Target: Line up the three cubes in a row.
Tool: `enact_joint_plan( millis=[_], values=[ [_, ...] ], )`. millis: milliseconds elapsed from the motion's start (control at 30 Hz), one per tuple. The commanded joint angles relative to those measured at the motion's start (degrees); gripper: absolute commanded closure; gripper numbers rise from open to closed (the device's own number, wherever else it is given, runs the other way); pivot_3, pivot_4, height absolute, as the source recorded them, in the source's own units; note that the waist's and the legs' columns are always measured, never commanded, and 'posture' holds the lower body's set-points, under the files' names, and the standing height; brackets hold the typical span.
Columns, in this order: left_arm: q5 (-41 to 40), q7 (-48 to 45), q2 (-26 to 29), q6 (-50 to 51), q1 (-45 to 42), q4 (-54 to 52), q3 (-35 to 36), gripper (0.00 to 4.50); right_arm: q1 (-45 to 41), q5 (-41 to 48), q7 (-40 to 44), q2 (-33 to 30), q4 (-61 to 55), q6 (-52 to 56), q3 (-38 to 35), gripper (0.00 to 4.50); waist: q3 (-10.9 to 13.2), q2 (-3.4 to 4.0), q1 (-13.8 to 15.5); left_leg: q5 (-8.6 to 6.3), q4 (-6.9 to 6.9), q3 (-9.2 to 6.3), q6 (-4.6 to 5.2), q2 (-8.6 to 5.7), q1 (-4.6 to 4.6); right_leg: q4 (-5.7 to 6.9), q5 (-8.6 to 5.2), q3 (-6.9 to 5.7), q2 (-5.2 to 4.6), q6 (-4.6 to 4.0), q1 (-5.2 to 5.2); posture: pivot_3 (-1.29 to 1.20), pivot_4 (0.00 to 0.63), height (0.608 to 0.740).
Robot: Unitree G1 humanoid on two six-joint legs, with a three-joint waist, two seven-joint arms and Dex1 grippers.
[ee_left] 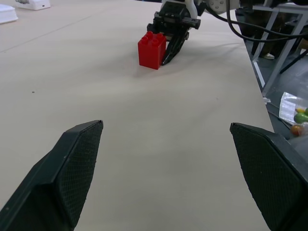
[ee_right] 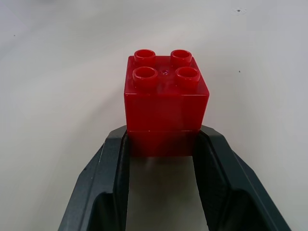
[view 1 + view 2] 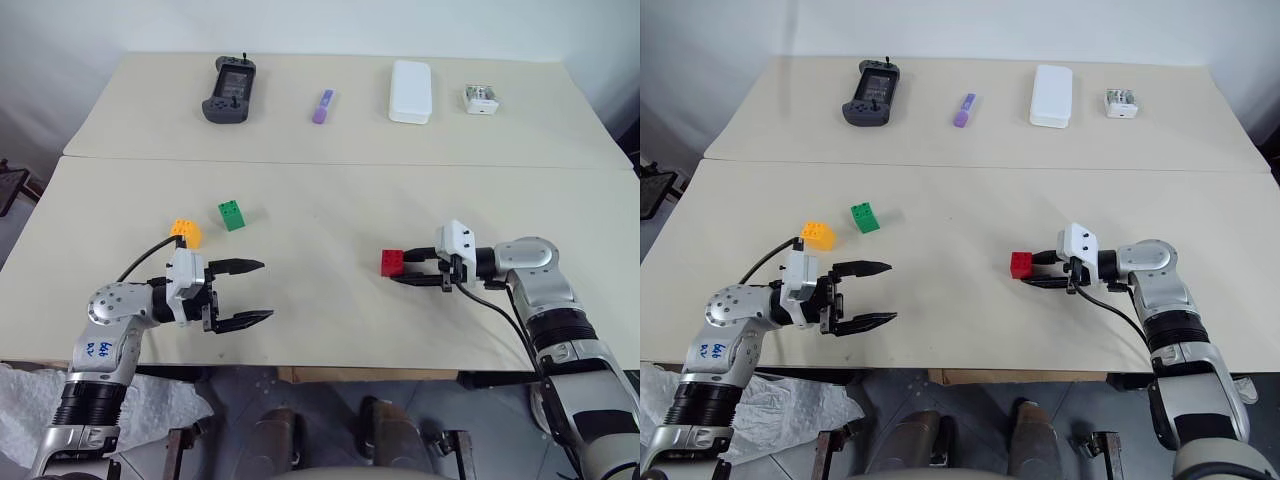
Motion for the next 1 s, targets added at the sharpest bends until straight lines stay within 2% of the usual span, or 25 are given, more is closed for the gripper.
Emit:
enact_joint_plan(
  millis=[33, 367, 733, 1000],
  values=[
    [-1.3, -0.6, 0.9, -0.1, 0.0, -1.7, 1.8, 0.0, -0.6, -2.2, 1.7, -2.5, 3.8, -1.2, -0.1, 3.02, 0.0, 0.0, 0.0, 0.0, 0.0, 0.0, 0.0, 0.0, 0.0, 0.0, 0.0, 0.0, 0.0, 0.0, 0.0, 0.0, 0.15, 0.74],
    [-2.0, -0.1, 0.8, 0.3, 0.4, -2.8, 2.4, 0.0, -10.7, -0.4, 3.4, 5.7, 15.1, -3.3, -2.2, 3.02, 0.0, 0.03, -1.5, 0.01, -0.06, 0.01, -0.05, 0.1, 0.0, -0.01, -0.02, -0.02, 0.08, -0.03, -0.04, 0.0, 0.15, 0.74],
    [-2.7, -0.1, 1.6, 1.3, 1.9, -4.1, 4.8, 0.0, -15.4, -4.8, 2.1, 9.5, 23.6, -9.3, -1.5, 3.02, 0.0, 0.04, -2.1, 0.01, -0.07, 0.01, -0.06, 0.11, -0.01, 0.03, -0.02, 0.01, 0.08, -0.04, -0.1, 0.0, 0.15, 0.74],
    [-2.5, 0.2, 1.9, 1.8, 2.6, -4.8, 5.9, 0.0, -17.0, -6.8, 4.3, 7.1, 26.0, -9.3, -2.2, 0.41, 0.0, 0.06, -2.1, 0.02, -0.09, 0.02, -0.09, 0.13, -0.02, 0.04, -0.04, 0.01, 0.09, -0.07, -0.14, 0.0, 0.15, 0.74]
  ],
)
